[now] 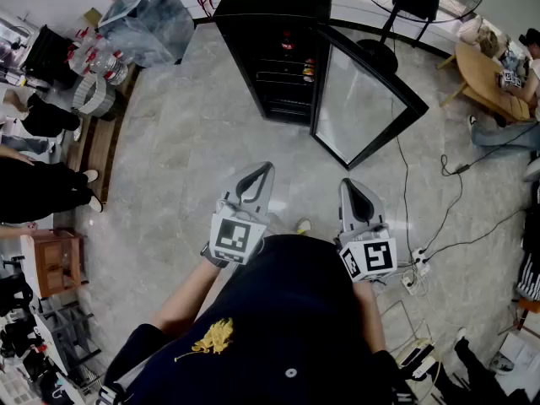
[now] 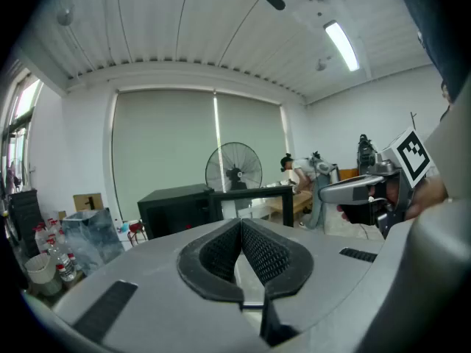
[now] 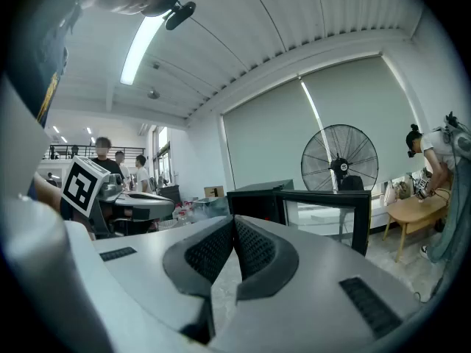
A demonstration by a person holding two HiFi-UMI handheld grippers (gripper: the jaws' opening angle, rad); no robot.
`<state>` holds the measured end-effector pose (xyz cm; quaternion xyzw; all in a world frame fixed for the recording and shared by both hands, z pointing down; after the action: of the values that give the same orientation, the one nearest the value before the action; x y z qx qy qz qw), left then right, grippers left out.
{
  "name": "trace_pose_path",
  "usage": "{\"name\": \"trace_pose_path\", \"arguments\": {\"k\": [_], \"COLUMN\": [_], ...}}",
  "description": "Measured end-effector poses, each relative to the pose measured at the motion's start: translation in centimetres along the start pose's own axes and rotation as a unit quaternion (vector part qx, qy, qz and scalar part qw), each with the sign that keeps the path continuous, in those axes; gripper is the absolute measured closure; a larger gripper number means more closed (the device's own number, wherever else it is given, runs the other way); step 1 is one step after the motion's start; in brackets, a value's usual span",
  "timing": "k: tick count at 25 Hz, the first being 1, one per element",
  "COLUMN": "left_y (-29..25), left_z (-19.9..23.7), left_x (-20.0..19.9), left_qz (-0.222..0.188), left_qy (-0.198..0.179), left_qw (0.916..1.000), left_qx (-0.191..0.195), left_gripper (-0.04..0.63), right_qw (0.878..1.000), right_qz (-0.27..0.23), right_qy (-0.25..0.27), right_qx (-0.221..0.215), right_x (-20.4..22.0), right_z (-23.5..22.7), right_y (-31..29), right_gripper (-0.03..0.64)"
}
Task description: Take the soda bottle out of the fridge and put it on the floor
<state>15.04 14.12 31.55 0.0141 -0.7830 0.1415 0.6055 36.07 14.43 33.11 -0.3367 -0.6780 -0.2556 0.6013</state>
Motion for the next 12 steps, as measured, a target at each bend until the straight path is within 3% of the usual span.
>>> {"name": "trace_pose_path", "arguments": {"k": [4, 8, 12], "left_y": [0.4, 0.8, 1.6], "left_z": [0.7, 1.6, 2.8], "left_x": [0.0, -0.2, 0.8], "left_qz": [0.017, 0.021, 0.052], "left_qy": [-0.003, 0.017, 0.008], "left_qw": [0.9997, 0.9985, 0.9956], "left_qx": [-0.015, -0.047, -0.077], "left_gripper": [0.577, 0.577, 0.577], "right_qw": [1.0, 0.999, 0.997], "right_qz": [0.002, 0.016, 0.039], "right_qy": [-0.016, -0.033, -0.046], "right_qx": [-0.003, -0.019, -0.044], "right_x": [0.1, 0.9, 2.3], "right_z": [-0.3, -1.0, -2.2], "right_y": [-0.1, -0.9, -2.7], "right_gripper": [0.623, 0.623, 0.623]}}
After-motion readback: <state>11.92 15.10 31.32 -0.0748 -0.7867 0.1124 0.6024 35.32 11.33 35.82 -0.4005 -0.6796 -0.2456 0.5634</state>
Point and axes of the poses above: the fingertips, and each gripper's own axes: y backward along the fingers, z to its left, x out of its underside, the point moved 6 cm from there along y, backward along the fingers, and after that the axes turned 14 degrees about -x, right-handed, at the moved point
